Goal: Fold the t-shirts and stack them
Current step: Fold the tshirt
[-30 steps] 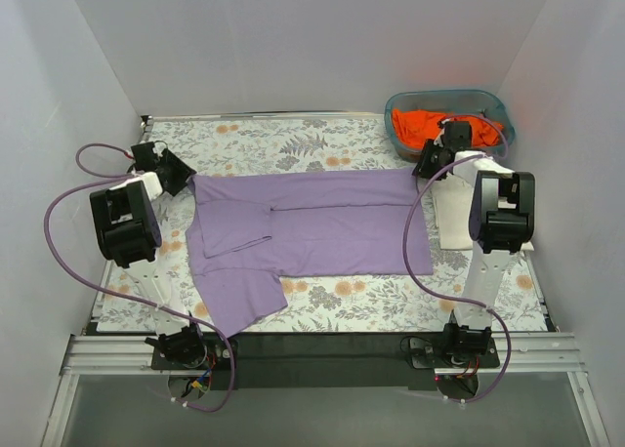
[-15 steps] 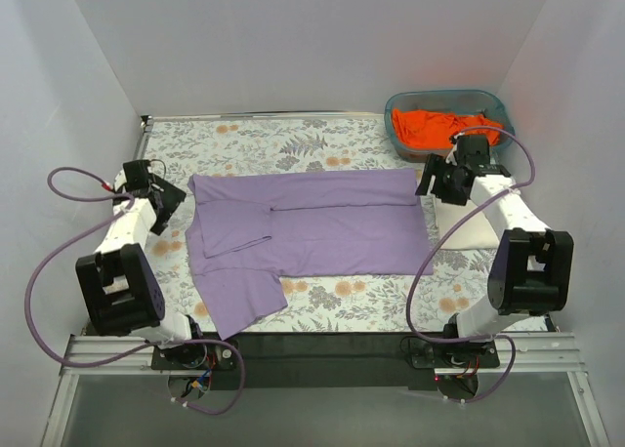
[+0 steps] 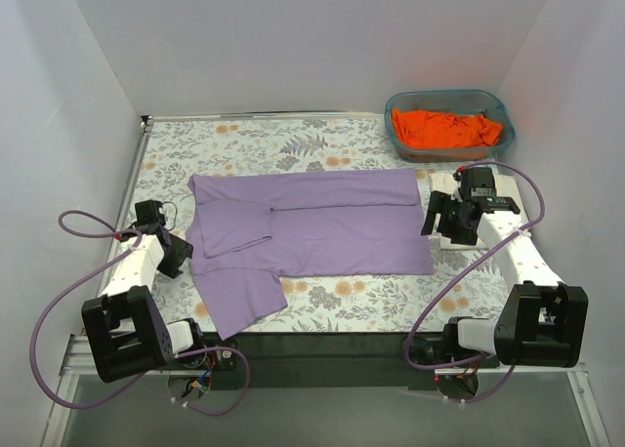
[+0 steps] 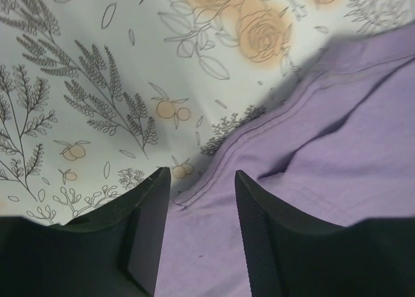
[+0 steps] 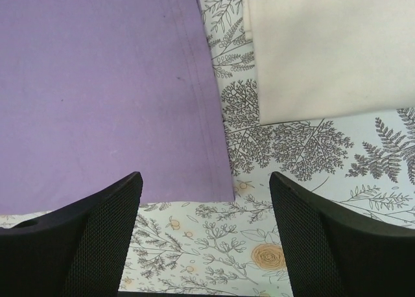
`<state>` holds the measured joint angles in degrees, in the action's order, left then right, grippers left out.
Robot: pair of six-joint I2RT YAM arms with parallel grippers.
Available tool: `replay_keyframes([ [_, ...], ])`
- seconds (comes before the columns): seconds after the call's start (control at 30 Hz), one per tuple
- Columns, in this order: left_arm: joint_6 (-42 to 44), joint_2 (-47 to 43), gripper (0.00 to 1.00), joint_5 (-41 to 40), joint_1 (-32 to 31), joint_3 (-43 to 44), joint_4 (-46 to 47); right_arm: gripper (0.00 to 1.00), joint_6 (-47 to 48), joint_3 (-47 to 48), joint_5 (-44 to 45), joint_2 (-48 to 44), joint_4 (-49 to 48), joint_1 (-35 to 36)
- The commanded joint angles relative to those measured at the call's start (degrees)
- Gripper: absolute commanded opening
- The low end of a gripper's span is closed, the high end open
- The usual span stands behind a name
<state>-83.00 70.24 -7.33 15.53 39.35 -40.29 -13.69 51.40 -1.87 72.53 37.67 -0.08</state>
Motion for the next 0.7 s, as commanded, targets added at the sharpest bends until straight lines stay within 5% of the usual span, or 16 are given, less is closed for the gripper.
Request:
replay_keyframes([
  [0.0, -2.1, -0.4, 0.42, 0.7, -0.4, -1.7, -1.5, 0.72, 0.2, -1.3, 0.2, -1.3, 1.5, 0.0],
  [0.67, -1.0, 0.3, 0.43, 6.4, -1.2, -5.3, 2.8, 0.71, -1.5, -5.0, -2.3, -1.0, 1.4, 0.0],
])
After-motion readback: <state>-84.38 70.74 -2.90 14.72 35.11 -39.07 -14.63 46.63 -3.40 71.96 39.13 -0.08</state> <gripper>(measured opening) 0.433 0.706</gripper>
